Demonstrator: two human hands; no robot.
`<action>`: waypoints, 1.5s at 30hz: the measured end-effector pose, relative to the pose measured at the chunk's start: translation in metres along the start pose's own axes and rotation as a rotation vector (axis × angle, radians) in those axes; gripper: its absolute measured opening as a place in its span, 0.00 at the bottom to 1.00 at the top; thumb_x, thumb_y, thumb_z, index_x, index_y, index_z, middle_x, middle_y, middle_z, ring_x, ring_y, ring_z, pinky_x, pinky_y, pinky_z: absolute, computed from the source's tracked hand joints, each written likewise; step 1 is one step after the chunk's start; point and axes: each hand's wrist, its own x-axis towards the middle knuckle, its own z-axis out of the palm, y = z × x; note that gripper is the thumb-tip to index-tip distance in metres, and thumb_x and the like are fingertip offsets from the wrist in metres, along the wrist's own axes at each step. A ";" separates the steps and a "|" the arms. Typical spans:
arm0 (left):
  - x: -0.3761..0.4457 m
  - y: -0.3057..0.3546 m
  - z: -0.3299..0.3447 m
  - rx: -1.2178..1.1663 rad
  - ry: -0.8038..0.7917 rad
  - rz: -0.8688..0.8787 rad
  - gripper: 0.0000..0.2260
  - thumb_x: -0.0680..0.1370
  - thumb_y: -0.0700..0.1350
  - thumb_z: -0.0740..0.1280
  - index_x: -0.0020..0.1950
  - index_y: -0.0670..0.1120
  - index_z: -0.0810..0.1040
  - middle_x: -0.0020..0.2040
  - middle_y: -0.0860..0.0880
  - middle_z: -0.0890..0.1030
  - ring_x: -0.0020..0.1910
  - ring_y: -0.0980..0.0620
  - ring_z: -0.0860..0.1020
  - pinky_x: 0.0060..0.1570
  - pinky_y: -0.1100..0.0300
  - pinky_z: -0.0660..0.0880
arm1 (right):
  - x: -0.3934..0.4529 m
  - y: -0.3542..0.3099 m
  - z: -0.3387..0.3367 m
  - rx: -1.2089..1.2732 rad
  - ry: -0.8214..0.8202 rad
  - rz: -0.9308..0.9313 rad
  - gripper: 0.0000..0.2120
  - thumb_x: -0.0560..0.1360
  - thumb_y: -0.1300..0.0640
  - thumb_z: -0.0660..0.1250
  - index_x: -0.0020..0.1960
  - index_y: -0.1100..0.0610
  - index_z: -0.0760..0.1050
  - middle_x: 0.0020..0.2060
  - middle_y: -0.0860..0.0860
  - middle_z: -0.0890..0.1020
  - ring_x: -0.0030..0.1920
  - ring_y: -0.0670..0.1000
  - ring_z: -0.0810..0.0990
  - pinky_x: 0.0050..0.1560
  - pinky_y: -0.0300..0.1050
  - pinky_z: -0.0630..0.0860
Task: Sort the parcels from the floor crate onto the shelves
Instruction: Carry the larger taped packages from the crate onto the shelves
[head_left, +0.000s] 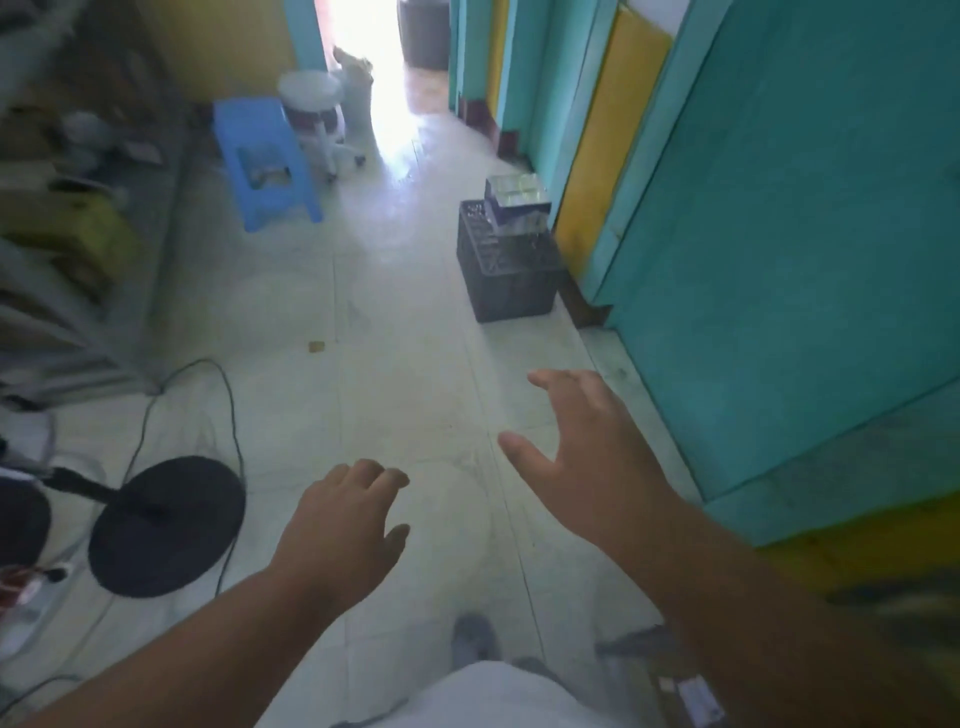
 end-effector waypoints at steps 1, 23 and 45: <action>0.021 -0.004 -0.011 -0.012 0.015 -0.013 0.22 0.75 0.55 0.70 0.68 0.52 0.75 0.64 0.50 0.77 0.60 0.46 0.76 0.59 0.50 0.75 | 0.028 -0.004 -0.007 -0.012 0.007 -0.021 0.30 0.77 0.40 0.65 0.75 0.47 0.63 0.71 0.48 0.68 0.69 0.50 0.68 0.66 0.46 0.68; 0.634 -0.102 -0.152 -0.007 0.020 0.143 0.23 0.79 0.57 0.64 0.73 0.54 0.68 0.69 0.50 0.73 0.66 0.46 0.71 0.64 0.52 0.70 | 0.570 0.037 -0.060 -0.072 0.273 0.136 0.27 0.77 0.42 0.66 0.72 0.51 0.68 0.66 0.52 0.73 0.64 0.53 0.72 0.58 0.44 0.69; 1.232 -0.158 -0.187 0.043 -0.243 0.369 0.24 0.80 0.57 0.62 0.75 0.56 0.65 0.73 0.53 0.70 0.68 0.49 0.69 0.67 0.54 0.68 | 1.115 0.185 -0.027 -0.100 0.238 0.385 0.24 0.76 0.46 0.68 0.67 0.57 0.73 0.60 0.54 0.78 0.59 0.54 0.76 0.56 0.50 0.75</action>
